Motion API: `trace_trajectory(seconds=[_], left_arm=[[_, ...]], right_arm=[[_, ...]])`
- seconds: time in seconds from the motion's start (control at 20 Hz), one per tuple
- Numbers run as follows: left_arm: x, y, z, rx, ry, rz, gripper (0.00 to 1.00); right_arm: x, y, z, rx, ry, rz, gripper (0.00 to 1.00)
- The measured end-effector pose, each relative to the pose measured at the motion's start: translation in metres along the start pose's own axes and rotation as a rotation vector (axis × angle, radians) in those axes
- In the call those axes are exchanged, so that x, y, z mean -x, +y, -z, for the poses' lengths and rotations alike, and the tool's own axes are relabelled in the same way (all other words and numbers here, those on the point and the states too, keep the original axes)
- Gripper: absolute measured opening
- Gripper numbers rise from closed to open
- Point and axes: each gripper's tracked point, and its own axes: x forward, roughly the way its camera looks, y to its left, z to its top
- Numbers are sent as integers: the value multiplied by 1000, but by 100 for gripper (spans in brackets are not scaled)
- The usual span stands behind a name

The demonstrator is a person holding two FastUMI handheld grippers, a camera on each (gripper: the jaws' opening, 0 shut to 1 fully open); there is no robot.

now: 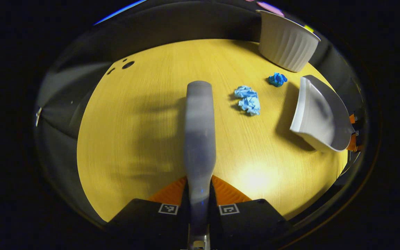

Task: Pick up the small broom and dustpan from the desktop, sweep the trash into the dustpan with the broom, and then empty the trash into the garbage bin.

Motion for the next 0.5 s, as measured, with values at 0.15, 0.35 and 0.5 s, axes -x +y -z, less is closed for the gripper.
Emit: trace_trajectory(seconds=[0.15,0.35,0.5], left_arm=[[-12,3,-28,-51,2,-4,27],[-20,-3,-45,-108,19,6,27],[-25,-14,-51,-124,17,14,27]], right_arm=[[-6,-1,-2,38,19,-10,35],[-18,-15,-4,88,59,-63,35],[-25,-24,-9,109,69,-92,34]])
